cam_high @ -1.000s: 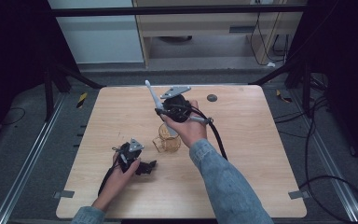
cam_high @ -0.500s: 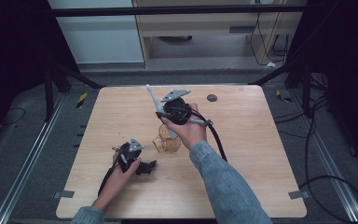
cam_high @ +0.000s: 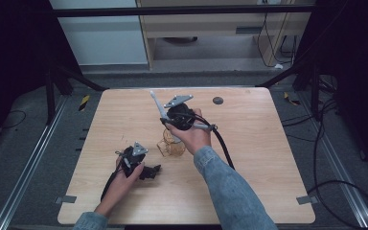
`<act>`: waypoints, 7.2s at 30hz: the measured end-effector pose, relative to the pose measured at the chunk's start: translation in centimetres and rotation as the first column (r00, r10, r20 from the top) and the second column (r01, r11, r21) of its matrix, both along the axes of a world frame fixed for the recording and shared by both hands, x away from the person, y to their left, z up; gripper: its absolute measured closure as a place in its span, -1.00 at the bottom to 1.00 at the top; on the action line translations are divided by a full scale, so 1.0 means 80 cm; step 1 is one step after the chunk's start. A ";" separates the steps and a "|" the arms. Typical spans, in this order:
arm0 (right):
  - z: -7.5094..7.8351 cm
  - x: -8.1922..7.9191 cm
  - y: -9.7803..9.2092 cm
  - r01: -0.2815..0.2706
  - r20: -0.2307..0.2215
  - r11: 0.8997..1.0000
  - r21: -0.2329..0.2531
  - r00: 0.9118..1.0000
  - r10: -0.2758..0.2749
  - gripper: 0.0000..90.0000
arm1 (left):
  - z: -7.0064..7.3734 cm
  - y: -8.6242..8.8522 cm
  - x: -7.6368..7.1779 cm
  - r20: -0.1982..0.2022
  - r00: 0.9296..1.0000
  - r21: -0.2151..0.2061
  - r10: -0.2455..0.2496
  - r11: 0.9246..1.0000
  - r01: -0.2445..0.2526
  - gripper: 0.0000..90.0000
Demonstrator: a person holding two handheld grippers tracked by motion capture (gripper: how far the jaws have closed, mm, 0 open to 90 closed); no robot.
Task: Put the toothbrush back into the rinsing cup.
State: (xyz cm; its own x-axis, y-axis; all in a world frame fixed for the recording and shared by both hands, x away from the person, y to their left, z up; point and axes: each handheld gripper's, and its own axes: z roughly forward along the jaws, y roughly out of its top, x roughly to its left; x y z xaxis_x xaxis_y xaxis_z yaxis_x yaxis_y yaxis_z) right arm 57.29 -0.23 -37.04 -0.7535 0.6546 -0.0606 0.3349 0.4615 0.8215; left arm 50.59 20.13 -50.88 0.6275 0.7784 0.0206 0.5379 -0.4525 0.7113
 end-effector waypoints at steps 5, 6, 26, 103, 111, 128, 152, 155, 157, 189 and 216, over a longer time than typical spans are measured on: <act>-0.009 0.001 0.000 -0.002 -0.012 1.000 -0.007 1.000 0.002 0.49 | 0.000 0.000 0.000 0.000 1.000 0.001 -0.001 1.000 0.001 -1.00; -0.012 0.001 0.000 0.000 -0.019 1.000 -0.010 1.000 0.000 0.49 | 0.000 0.000 0.000 0.000 1.000 0.001 0.000 1.000 0.000 -1.00; -0.033 0.002 -0.002 -0.008 -0.050 0.999 -0.047 0.999 0.006 0.49 | 0.000 0.000 0.000 -0.002 1.000 0.000 0.000 1.000 0.000 -1.00; -0.023 -0.009 -0.015 -0.007 -0.052 0.999 -0.052 0.999 0.005 0.38 | 0.000 0.000 0.000 -0.001 1.000 -0.002 -0.001 1.000 0.001 -1.00; -0.018 -0.013 -0.022 -0.005 -0.047 0.999 -0.048 0.999 0.003 0.38 | 0.000 0.000 0.000 -0.001 1.000 -0.001 -0.001 1.000 0.001 -1.00; -0.010 -0.023 -0.034 0.000 -0.032 0.999 -0.044 0.999 -0.002 0.34 | 0.000 0.000 0.000 -0.001 1.000 -0.001 0.000 1.000 0.000 -1.00; -0.005 -0.025 -0.084 0.147 0.000 0.988 -0.053 0.989 -0.147 -0.85 | 0.000 0.000 0.000 -0.002 1.000 0.002 -0.002 1.000 0.002 -1.00; -0.007 -0.028 -0.095 0.152 0.003 0.987 -0.059 0.988 -0.152 -0.84 | 0.000 0.000 0.000 -0.002 1.000 0.002 -0.002 1.000 0.002 -1.00; -0.008 -0.030 -0.102 0.159 -0.002 0.986 -0.054 0.987 -0.159 -0.84 | 0.000 0.000 0.000 -0.002 1.000 0.002 -0.002 1.000 0.002 -1.00; -0.098 -0.050 -0.230 0.285 -0.070 0.954 -0.092 0.954 -0.292 -0.74 | 0.000 0.000 0.000 -0.002 1.000 0.000 -0.003 1.000 0.003 -1.00; -0.156 -0.014 -0.302 0.452 -0.181 0.885 -0.115 0.866 -0.466 -0.74 | 0.000 0.000 0.000 -0.001 1.000 0.000 -0.002 1.000 0.002 -1.00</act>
